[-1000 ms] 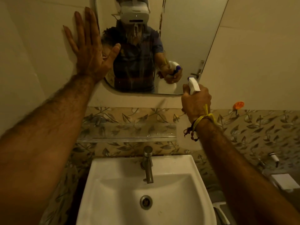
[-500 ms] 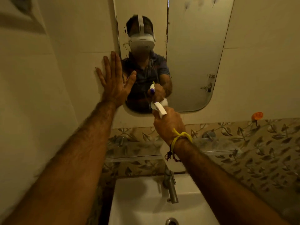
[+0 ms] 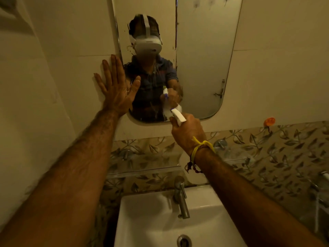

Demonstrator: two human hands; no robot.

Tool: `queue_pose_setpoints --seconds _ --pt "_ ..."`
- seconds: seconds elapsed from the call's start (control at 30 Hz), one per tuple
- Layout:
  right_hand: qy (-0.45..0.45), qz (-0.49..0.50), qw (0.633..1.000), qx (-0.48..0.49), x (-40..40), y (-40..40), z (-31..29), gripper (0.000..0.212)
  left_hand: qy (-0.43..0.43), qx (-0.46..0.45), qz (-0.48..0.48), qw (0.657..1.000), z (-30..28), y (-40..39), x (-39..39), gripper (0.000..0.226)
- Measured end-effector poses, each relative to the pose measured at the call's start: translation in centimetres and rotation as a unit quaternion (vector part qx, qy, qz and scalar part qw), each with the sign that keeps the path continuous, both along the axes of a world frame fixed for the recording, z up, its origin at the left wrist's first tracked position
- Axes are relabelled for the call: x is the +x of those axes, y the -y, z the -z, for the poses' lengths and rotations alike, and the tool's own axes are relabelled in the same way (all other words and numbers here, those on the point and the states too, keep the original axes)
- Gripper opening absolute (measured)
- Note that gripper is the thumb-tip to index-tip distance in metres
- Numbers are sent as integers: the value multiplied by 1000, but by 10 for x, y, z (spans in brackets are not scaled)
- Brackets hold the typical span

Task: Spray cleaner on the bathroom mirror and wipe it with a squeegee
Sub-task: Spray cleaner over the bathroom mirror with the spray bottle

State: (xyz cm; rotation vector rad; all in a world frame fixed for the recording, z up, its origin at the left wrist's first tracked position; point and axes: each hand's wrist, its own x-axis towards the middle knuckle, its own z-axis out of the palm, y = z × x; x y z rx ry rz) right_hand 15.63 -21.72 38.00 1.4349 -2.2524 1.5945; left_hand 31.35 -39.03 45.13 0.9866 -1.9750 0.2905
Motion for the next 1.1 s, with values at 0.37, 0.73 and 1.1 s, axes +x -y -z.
queue_pose_setpoints --seconds 0.37,0.73,1.1 --pt "38 165 986 2 -78 -49 -3 29 -6 19 -24 1000 -3 -15 -3 96" --pt "-12 -5 993 -118 -22 -34 -60 18 0 58 -30 998 -11 -27 -1 82" --pt "-49 -37 965 -253 -16 -39 -134 17 -57 98 -70 991 -17 -20 5 72"
